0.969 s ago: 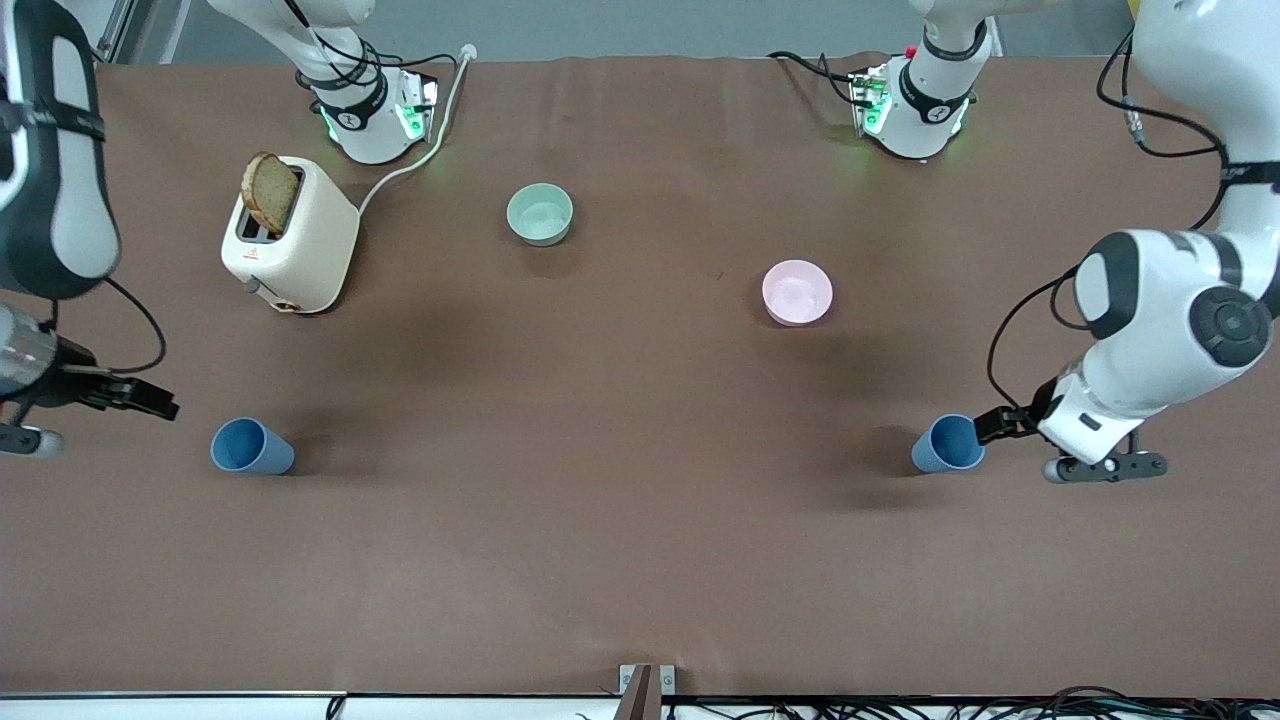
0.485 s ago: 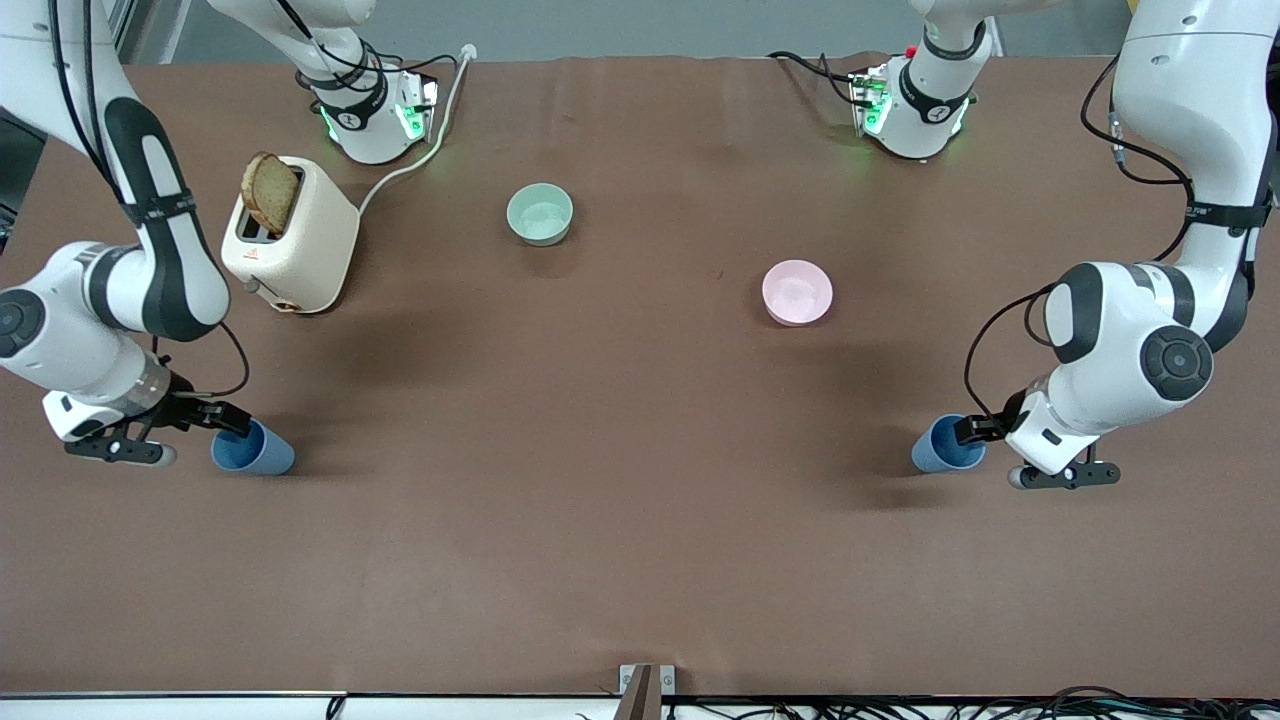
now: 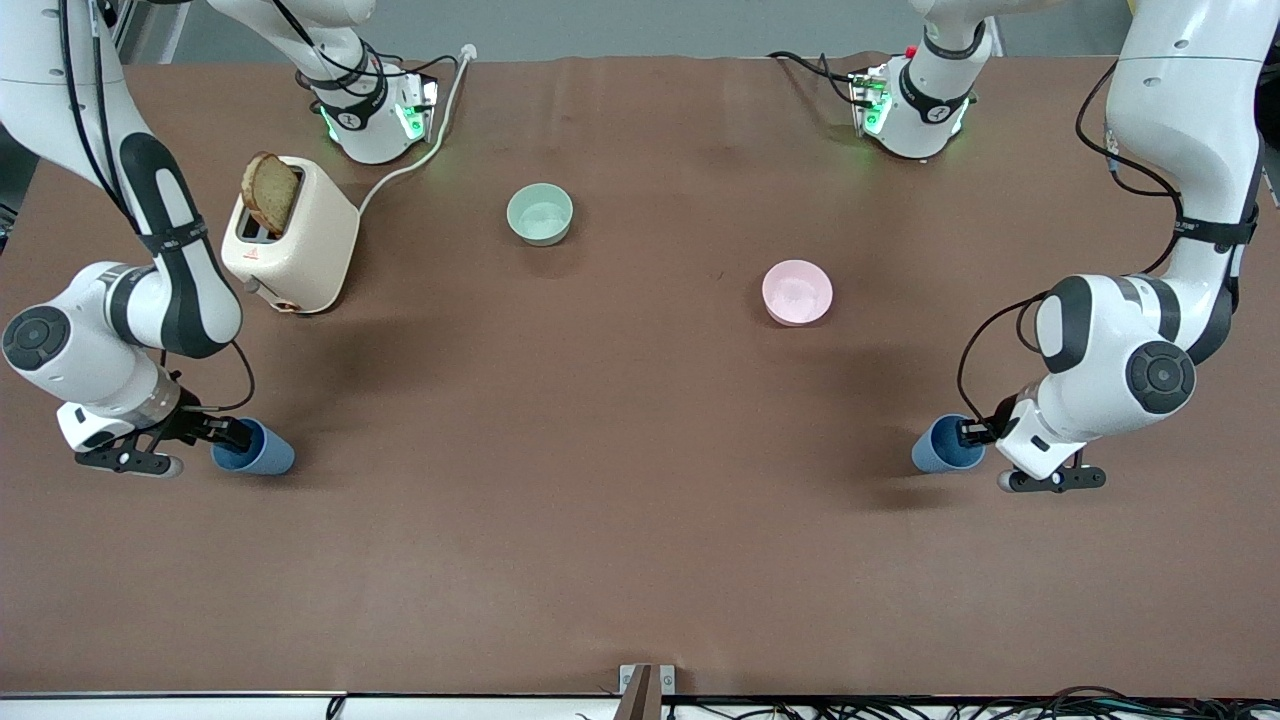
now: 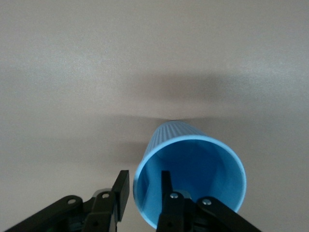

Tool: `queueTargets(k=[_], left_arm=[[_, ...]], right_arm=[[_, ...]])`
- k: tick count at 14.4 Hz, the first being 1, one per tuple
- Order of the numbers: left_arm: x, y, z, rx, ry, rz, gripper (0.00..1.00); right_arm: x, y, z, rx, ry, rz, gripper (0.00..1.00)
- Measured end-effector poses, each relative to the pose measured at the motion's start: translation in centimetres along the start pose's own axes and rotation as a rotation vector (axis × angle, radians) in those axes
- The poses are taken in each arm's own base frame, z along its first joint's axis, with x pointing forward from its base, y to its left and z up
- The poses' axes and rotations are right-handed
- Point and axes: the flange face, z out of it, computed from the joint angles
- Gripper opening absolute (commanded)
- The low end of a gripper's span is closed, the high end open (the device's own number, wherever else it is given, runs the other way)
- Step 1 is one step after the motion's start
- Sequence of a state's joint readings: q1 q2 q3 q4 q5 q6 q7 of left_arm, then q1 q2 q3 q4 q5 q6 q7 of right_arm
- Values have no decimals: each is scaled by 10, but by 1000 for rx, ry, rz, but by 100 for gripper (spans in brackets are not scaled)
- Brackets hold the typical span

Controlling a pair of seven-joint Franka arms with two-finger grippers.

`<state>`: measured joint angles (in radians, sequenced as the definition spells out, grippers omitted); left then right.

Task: Stack blue cups with both arms
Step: 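Grasp the blue cups with the right gripper while the left gripper grasps, then carry the cups toward the table middle with both grippers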

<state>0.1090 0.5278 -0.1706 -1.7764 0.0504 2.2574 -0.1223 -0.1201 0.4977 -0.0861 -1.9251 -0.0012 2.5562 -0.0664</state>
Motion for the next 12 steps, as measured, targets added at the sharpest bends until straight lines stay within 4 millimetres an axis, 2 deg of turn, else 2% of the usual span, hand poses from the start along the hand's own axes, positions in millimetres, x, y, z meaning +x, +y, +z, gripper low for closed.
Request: queueTargets(k=[1, 4, 6, 7, 9, 11, 12], left_arm=[[1, 0, 0, 0, 1, 0, 2], [4, 2, -5, -2, 13, 21, 0], [7, 10, -18, -7, 37, 60, 0], [8, 19, -33, -10, 55, 77, 0], [4, 54, -69, -26, 68, 126, 0], [-9, 108, -100, -53, 71, 172, 1], [-17, 138, -108, -68, 74, 187, 1]], right_arm=[[3, 0, -1, 0, 5, -1, 65], [6, -2, -3, 1, 5, -4, 54], [5, -7, -2, 4, 0, -9, 28], [5, -8, -1, 5, -2, -11, 3], [4, -10, 0, 14, -16, -2, 0], [3, -10, -1, 22, -50, 6, 0], [8, -11, -7, 26, -61, 6, 0]])
